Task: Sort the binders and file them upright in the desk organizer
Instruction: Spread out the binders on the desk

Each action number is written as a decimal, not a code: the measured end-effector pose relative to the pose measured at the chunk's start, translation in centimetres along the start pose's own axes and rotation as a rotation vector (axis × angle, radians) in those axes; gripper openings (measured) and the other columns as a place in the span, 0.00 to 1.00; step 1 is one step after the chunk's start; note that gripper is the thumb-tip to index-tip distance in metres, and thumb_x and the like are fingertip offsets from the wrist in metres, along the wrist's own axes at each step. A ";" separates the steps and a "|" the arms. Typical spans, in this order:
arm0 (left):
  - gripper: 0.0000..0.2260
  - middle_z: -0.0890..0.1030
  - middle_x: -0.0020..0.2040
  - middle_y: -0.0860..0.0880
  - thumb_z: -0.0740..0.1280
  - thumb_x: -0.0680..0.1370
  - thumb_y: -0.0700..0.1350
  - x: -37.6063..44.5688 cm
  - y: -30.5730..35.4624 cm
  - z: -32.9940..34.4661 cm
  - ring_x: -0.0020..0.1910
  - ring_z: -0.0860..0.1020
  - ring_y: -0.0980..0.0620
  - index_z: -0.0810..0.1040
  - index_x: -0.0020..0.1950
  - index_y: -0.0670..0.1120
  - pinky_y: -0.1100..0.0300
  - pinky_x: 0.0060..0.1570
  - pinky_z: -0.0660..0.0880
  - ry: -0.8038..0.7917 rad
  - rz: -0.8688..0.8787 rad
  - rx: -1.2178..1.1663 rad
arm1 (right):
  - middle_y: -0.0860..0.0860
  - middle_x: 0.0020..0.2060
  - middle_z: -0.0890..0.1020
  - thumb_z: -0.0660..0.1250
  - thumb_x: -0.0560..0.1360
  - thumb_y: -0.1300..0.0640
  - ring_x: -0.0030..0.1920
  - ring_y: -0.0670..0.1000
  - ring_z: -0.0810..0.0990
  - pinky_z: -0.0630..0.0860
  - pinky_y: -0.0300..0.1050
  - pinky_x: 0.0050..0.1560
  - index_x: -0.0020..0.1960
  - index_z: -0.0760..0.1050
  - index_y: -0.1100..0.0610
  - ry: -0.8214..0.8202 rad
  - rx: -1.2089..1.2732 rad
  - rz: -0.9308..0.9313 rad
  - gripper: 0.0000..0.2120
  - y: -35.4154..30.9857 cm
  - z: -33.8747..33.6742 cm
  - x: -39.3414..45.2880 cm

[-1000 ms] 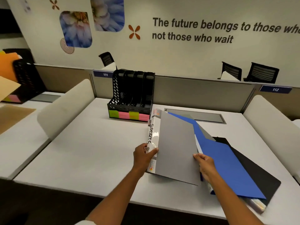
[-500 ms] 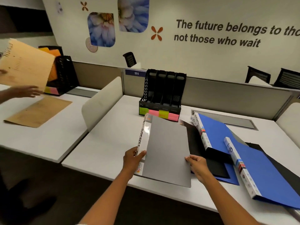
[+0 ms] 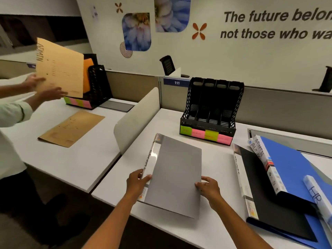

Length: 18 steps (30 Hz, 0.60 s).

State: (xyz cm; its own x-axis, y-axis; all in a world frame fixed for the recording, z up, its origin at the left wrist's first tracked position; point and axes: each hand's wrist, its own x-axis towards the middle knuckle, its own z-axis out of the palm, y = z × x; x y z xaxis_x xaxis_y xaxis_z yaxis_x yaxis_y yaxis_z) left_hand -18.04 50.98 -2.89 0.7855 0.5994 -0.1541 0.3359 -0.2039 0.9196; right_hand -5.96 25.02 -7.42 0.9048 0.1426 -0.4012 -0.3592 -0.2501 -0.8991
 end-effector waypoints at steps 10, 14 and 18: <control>0.02 0.83 0.47 0.42 0.70 0.77 0.40 6.4 -1.4 -3.4 0.42 0.82 0.42 0.79 0.48 0.45 0.55 0.37 0.80 0.048 -0.055 0.134 | 0.54 0.42 0.85 0.72 0.71 0.66 0.43 0.55 0.84 0.82 0.51 0.49 0.54 0.80 0.60 -0.038 -0.070 -0.014 0.11 -1.5 6.2 3.8; 0.03 0.82 0.45 0.39 0.70 0.76 0.39 8.5 -2.4 -4.7 0.44 0.81 0.38 0.79 0.48 0.40 0.50 0.41 0.80 0.030 -0.063 0.228 | 0.60 0.44 0.84 0.72 0.70 0.67 0.44 0.56 0.84 0.81 0.55 0.54 0.54 0.80 0.64 -0.031 -0.092 0.004 0.13 -1.3 8.2 4.2; 0.07 0.80 0.43 0.37 0.70 0.76 0.39 10.3 -3.4 -6.4 0.39 0.79 0.42 0.79 0.47 0.33 0.51 0.39 0.77 -0.010 -0.075 0.298 | 0.58 0.46 0.84 0.74 0.69 0.66 0.50 0.57 0.83 0.79 0.56 0.57 0.55 0.80 0.63 -0.001 -0.103 0.022 0.14 -1.1 10.5 4.1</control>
State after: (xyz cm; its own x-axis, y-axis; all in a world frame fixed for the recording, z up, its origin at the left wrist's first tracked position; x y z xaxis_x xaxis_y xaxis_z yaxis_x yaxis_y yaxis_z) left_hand -14.40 62.81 -5.31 0.7574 0.6137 -0.2228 0.5296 -0.3779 0.7594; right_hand -4.27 35.95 -9.91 0.8967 0.1366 -0.4210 -0.3537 -0.3505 -0.8672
